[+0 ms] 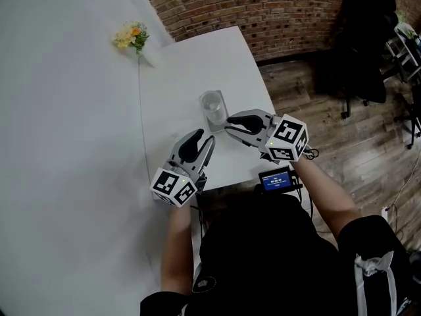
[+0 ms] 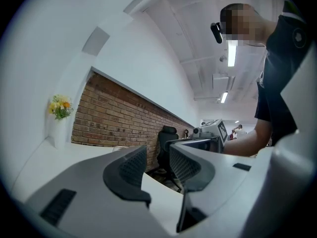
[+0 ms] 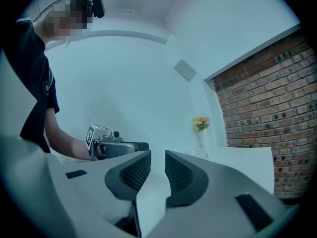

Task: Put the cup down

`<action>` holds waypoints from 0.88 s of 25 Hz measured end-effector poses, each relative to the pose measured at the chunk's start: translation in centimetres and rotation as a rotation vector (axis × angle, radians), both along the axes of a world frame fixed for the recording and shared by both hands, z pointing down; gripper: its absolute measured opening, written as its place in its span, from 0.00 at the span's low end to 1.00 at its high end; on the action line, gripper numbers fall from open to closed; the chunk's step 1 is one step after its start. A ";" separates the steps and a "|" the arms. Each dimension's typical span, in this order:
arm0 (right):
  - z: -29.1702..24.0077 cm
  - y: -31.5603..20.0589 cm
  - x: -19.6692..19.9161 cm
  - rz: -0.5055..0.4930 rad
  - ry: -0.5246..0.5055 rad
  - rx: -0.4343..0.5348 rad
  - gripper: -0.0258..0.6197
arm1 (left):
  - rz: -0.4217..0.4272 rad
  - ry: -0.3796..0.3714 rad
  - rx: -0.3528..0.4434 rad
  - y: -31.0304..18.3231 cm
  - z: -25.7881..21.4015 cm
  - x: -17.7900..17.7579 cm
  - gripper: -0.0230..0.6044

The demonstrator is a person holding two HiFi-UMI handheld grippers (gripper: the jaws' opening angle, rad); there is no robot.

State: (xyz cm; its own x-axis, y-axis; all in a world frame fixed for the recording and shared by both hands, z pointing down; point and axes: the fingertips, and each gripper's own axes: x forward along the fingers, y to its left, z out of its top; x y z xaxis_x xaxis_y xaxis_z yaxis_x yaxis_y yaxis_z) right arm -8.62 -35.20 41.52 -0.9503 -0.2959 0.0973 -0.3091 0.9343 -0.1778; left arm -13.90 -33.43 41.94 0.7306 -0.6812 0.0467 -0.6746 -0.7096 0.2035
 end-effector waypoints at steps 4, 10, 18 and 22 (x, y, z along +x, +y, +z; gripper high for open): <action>0.0 -0.4 0.2 0.010 -0.007 -0.011 0.19 | -0.004 -0.005 -0.007 -0.2 0.2 -0.2 0.28; 0.0 -0.6 0.4 0.024 -0.021 -0.029 0.18 | 0.007 0.001 -0.009 0.1 0.3 0.1 0.28; 1.1 -0.4 0.3 0.026 0.025 -0.024 0.15 | 0.007 0.000 -0.011 0.1 0.4 0.0 0.28; 1.2 -0.4 0.3 0.025 0.026 -0.022 0.15 | 0.009 -0.003 -0.010 0.1 0.5 0.0 0.28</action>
